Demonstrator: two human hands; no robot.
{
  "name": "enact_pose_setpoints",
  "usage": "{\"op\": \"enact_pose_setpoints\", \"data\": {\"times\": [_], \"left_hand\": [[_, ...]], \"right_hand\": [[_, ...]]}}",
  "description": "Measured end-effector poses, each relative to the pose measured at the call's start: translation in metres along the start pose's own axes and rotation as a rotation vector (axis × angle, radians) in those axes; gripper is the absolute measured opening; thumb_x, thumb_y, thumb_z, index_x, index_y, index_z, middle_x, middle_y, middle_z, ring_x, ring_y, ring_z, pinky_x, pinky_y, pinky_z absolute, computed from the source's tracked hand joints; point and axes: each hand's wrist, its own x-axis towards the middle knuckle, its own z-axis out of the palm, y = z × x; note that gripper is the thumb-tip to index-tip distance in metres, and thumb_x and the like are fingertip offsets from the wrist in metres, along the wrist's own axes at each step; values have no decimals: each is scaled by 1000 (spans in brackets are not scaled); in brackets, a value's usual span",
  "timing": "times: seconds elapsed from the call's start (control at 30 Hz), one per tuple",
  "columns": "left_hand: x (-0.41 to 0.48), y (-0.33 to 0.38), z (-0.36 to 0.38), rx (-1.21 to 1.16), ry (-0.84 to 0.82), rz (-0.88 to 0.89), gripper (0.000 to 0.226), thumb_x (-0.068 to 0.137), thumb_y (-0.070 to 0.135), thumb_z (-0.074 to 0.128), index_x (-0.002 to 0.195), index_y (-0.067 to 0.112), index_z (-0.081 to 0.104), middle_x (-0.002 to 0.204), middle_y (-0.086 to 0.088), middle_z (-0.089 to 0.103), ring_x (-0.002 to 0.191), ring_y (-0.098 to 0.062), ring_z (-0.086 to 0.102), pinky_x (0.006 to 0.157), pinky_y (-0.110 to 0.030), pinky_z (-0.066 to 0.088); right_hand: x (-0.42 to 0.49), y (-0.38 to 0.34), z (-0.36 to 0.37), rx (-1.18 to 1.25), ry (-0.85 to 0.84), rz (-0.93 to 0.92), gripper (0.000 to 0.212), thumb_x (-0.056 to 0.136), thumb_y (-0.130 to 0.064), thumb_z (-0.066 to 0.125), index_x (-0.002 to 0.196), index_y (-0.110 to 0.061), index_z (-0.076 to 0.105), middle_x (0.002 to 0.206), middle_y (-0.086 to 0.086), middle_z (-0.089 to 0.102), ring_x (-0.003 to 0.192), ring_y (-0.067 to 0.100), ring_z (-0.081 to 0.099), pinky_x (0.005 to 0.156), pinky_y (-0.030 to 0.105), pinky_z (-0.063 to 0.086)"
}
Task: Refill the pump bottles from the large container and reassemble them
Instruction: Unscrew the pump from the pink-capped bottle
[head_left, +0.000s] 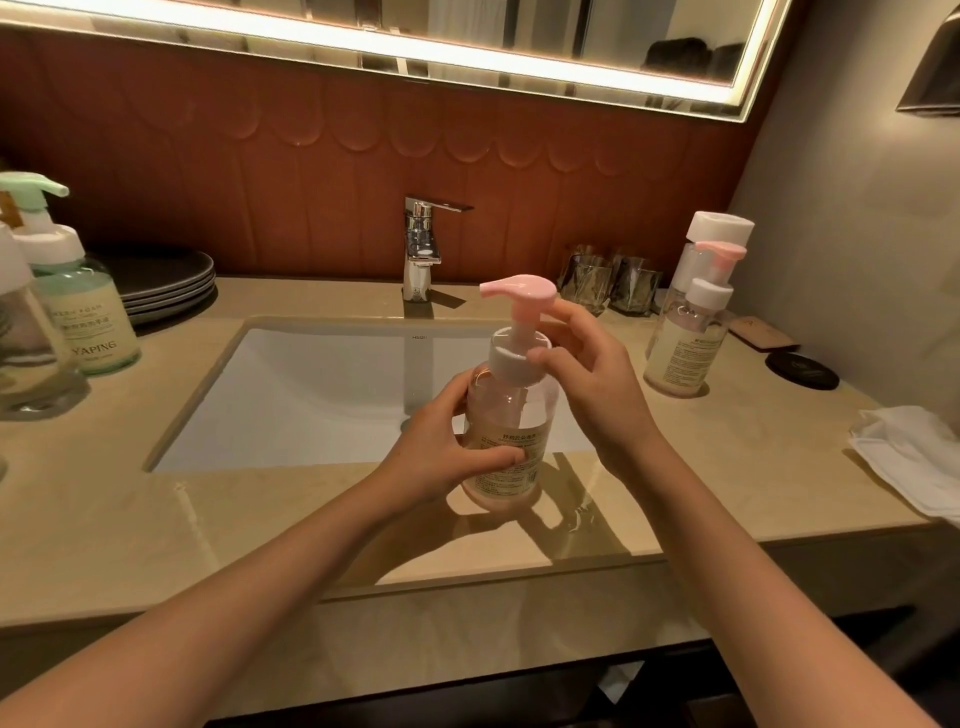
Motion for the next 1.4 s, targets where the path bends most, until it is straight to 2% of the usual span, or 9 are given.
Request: {"op": "enact_pose_setpoints", "data": {"times": [0.17,0.27,0.43,0.57,0.73,0.93,1.07,1.17,1.4], "left_hand": [[0,-1,0,6,0,-11,74,73,11,76,126,39,32,127,8,50,121,-12,45,85,-19,46],[-1,-1,-1,3,-1,-8,73,74,14,76,126,39,33,123,11,49,120,-11,46,83,-17,46],[-1,0,0,-1,7,-21,73,72,19,78,126,39,34,123,13,49,120,-9,45,90,-24,44],[0,0,1,10,7,-31,73,73,12,76,127,37,34,130,6,50,123,-13,45,94,-31,46],[0,0,-1,4,-5,-17,73,73,11,76,127,38,34,127,7,51,122,-12,45,94,-31,47],[-1,-1,0,3,-1,-17,73,72,15,77,128,37,36,119,14,51,118,-9,47,92,-28,48],[0,-2,0,22,5,-18,75,72,14,78,128,38,34,124,11,50,117,-8,45,92,-27,46],[0,-2,0,21,1,-20,74,73,13,76,129,37,34,124,10,50,118,-8,45,89,-24,46],[0,-1,1,-5,5,-17,73,72,17,78,126,39,33,120,16,48,114,-4,43,76,-8,42]], "right_hand": [[-2,2,2,-160,56,-48,44,77,-41,67,115,-29,48,116,-4,53,101,0,50,74,3,40],[-2,4,2,-211,113,-93,38,76,-33,73,107,-25,52,107,-3,55,94,2,52,74,1,40],[-7,7,-1,-83,89,-56,35,88,-16,61,119,-26,52,113,-10,58,106,3,55,88,19,47],[-6,5,-2,-139,75,-59,40,82,-32,66,118,-29,50,120,-7,55,109,5,52,87,16,42],[-3,3,1,-272,102,-107,38,74,-25,76,103,-21,52,107,-1,53,98,11,53,83,18,47],[-13,4,-4,-14,-28,-9,50,84,-12,66,122,-34,42,115,-19,54,111,3,53,91,13,45],[-14,5,-2,-73,-19,-1,54,79,-26,69,126,-28,43,130,-3,53,119,11,51,99,26,43],[-8,2,1,-196,91,-64,45,77,-30,71,114,-27,47,115,-4,52,104,9,53,87,23,47],[-10,4,-5,-13,10,19,39,85,-12,64,122,-21,54,119,-6,59,108,7,57,95,26,49]]}}
